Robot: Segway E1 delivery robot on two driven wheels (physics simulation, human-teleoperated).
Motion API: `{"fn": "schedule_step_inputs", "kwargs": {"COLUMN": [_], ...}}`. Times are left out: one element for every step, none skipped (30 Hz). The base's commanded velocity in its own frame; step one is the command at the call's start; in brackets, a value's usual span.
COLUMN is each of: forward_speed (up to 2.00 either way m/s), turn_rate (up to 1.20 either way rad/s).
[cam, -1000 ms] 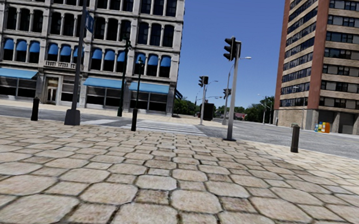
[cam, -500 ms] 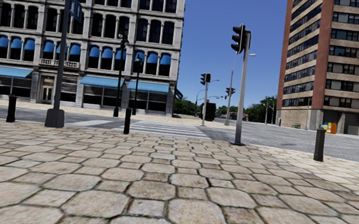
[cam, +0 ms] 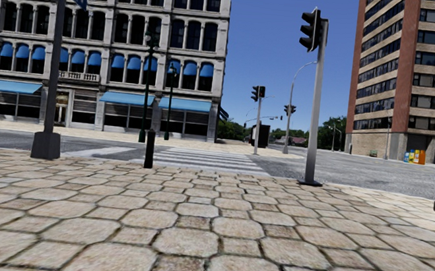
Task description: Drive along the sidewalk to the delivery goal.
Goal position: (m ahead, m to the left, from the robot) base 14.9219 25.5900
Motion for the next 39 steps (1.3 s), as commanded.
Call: {"fn": "schedule_step_inputs", "kwargs": {"forward_speed": [2.00,2.00,2.00,2.00,2.00,2.00,2.00,2.00,2.00,2.00,2.00,2.00,2.00,2.00,2.00,2.00,2.00,2.00,2.00,2.00,2.00,2.00,2.00,2.00,2.00,2.00,2.00,2.00,2.00,2.00,2.00,2.00,2.00,2.00,2.00,2.00,2.00,2.00,2.00], "turn_rate": [0.22,0.22,0.22,0.20,0.12,0.12,0.09,0.06,0.06,0.00,0.00,0.00,0.00,0.00,0.00,0.00,0.00,0.00,0.00,0.00,0.00,0.00,0.00,0.00,0.00,0.00,0.00,0.00,0.00,0.00,0.00,0.00,0.00,0.00,0.00,0.00,0.00,0.00,0.00]}}
